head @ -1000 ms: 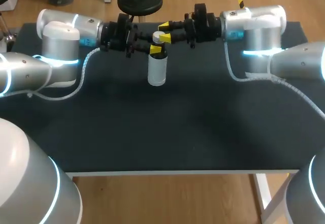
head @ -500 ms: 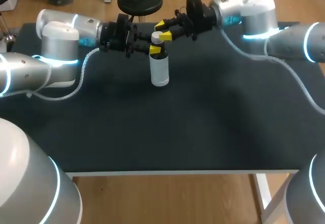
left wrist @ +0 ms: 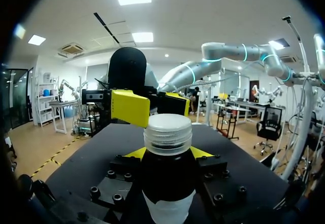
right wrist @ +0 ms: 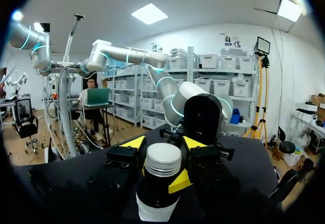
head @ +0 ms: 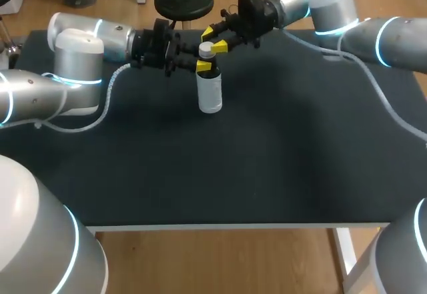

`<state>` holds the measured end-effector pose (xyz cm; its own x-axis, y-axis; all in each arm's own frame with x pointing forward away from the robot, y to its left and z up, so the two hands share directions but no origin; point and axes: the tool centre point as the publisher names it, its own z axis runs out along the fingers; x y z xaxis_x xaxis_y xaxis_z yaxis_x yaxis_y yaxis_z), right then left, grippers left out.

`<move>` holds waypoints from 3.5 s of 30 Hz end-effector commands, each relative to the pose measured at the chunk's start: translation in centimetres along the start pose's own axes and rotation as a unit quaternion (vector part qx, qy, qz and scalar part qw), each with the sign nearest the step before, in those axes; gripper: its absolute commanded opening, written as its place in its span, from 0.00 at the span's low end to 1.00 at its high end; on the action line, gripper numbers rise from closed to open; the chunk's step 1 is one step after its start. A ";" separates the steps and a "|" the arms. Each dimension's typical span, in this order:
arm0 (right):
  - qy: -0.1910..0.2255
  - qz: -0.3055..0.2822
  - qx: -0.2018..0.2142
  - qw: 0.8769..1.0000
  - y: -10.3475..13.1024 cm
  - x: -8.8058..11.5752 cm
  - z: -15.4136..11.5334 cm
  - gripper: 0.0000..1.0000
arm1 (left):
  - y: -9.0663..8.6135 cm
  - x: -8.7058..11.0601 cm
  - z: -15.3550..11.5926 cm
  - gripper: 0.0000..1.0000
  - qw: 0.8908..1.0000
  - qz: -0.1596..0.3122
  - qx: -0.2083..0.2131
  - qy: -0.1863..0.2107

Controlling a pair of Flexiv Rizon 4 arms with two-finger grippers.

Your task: Unscrew the bottle cap

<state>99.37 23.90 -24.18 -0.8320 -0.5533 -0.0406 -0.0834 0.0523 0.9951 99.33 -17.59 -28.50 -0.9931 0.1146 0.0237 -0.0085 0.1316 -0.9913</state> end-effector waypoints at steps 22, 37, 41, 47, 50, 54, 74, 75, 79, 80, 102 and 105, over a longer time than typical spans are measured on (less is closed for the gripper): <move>0.240 -0.030 -0.045 0.969 0.8 -0.1 -1.2 1.00 | 0.0 0.2 0.1 0.00 1.000 0.000 -0.001 -0.001; -0.049 0.062 0.038 0.996 1.4 -0.7 -1.3 1.00 | 0.0 0.2 0.1 0.00 1.000 0.000 -0.001 -0.001; -0.111 0.069 0.042 0.991 1.7 -0.5 -1.4 1.00 | 0.0 0.2 0.1 0.00 1.000 0.000 -0.001 -0.001; -0.204 0.083 0.041 0.975 1.3 0.2 -1.6 1.00 | 0.0 0.2 0.1 0.00 1.000 0.000 -0.001 -0.001; -0.241 0.083 0.036 0.966 1.1 0.5 -1.7 1.00 | 0.0 0.2 0.1 0.00 1.000 0.000 -0.001 -0.001; -0.289 0.076 0.041 0.953 1.2 0.9 -1.8 1.00 | 0.0 0.2 0.1 0.00 1.000 0.000 -0.001 -0.001; -0.456 0.101 0.065 0.882 0.8 1.7 -0.6 1.00 | 0.0 0.2 0.1 0.00 1.000 0.000 -0.001 -0.001; -0.461 0.102 0.063 0.879 0.6 1.7 -0.6 1.00 | 0.0 0.2 0.1 0.00 1.000 0.000 -0.001 -0.001; -0.483 0.102 0.054 0.868 0.2 1.3 -0.7 1.00 | 0.0 0.2 0.1 0.00 1.000 0.000 -0.001 -0.001; -0.487 0.102 0.056 0.866 0.1 1.1 -0.7 1.00 | 0.0 0.2 0.1 0.00 1.000 0.000 -0.001 -0.001; -0.530 0.131 0.069 0.835 -0.3 0.7 -0.5 1.00 | 0.0 0.2 0.1 0.00 1.000 0.000 -0.001 -0.001; -0.533 0.132 0.066 0.833 -0.5 0.5 -0.5 1.00 | 0.0 0.2 0.1 0.00 1.000 0.000 -0.001 -0.001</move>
<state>99.69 22.97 -24.52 -0.9770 0.1460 0.1556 0.1822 0.1908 0.9646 99.16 -17.66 -28.59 -0.9932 0.1138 0.0238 -0.0086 0.1318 -0.9912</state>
